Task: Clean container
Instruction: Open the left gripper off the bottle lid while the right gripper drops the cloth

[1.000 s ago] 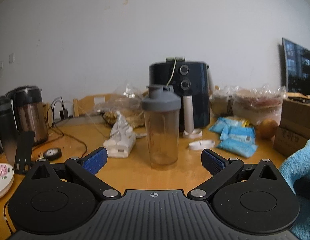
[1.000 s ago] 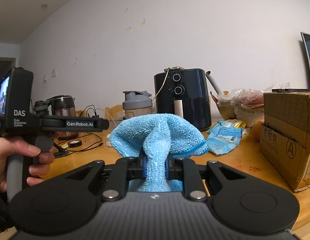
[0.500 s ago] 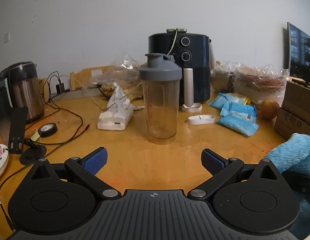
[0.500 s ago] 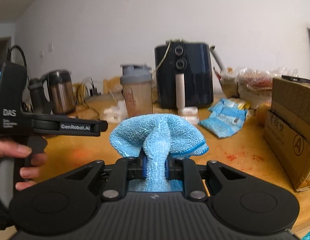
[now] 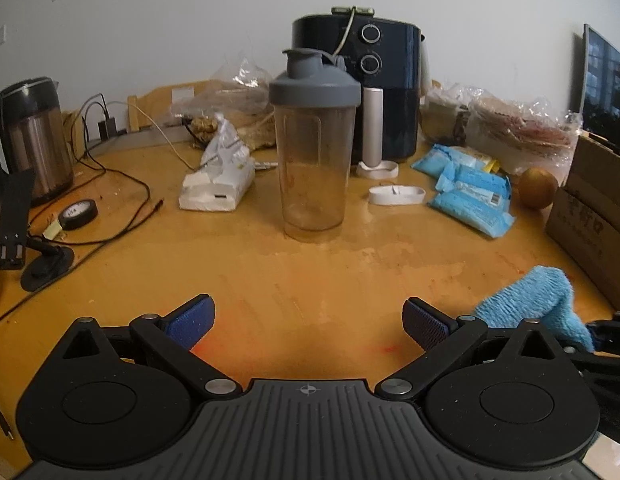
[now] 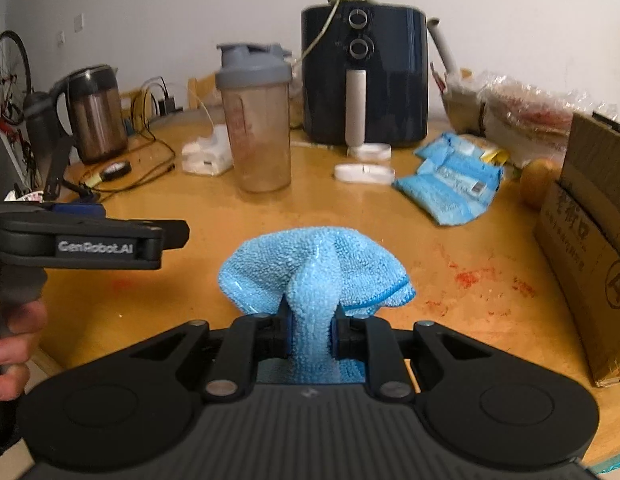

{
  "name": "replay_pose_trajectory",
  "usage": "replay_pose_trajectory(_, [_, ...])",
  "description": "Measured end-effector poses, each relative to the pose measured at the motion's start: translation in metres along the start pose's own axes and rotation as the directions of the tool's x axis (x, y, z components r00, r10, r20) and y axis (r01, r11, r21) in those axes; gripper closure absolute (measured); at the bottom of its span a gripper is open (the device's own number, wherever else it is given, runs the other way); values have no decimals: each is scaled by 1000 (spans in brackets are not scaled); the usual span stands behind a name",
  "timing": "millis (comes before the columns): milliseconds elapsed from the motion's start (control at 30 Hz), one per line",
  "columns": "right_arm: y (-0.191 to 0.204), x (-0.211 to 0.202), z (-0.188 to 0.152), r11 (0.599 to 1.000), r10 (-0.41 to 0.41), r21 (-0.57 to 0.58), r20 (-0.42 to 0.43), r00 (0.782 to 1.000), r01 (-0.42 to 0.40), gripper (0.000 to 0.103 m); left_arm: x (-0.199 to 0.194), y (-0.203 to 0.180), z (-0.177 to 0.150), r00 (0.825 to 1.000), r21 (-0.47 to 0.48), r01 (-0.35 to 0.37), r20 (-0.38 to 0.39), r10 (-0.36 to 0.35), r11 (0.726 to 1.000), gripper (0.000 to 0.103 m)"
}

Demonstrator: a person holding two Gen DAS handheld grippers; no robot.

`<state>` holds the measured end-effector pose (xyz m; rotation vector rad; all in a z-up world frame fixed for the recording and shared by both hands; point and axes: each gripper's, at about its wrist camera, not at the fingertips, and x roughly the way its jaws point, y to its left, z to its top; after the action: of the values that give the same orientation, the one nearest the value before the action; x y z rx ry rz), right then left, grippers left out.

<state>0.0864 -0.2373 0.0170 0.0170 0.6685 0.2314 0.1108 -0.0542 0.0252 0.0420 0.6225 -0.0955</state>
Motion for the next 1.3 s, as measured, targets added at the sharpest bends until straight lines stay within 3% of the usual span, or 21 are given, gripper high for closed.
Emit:
replay_pose_trajectory(200, [-4,12,4,1000,-10,6,-60,998,11,87,4,-1,0,999,-13,13,-33,-13,1000,0])
replay_pose_trajectory(567, [-5,12,4,1000,-12,1,-65,998,12,87,5,-2,-1,998,-15,16,-52,-16,1000,0])
replay_pose_trajectory(600, [-4,11,4,1000,-15,3,-63,998,15,75,6,-2,-1,998,-15,17,-53,-17,1000,0])
replay_pose_trajectory(633, [-4,10,5,1000,-18,7,-61,998,18,58,6,-2,-1,998,-16,18,-54,-19,1000,0])
replay_pose_trajectory(667, [-5,9,5,1000,-19,13,-58,998,20,48,6,-2,-1,998,-16,19,-55,-20,1000,0])
replay_pose_trajectory(733, [-4,5,6,1000,-26,11,-53,998,27,9,6,-2,0,998,-17,21,-57,-22,1000,0])
replay_pose_trajectory(800, [-2,1,7,999,-34,7,-48,998,34,0,6,-2,-1,998,-19,22,-60,-23,1000,0])
replay_pose_trajectory(1300, [-1,-22,-2,997,-67,39,-89,994,71,0,-3,4,-3,997,-28,35,-71,-37,999,0])
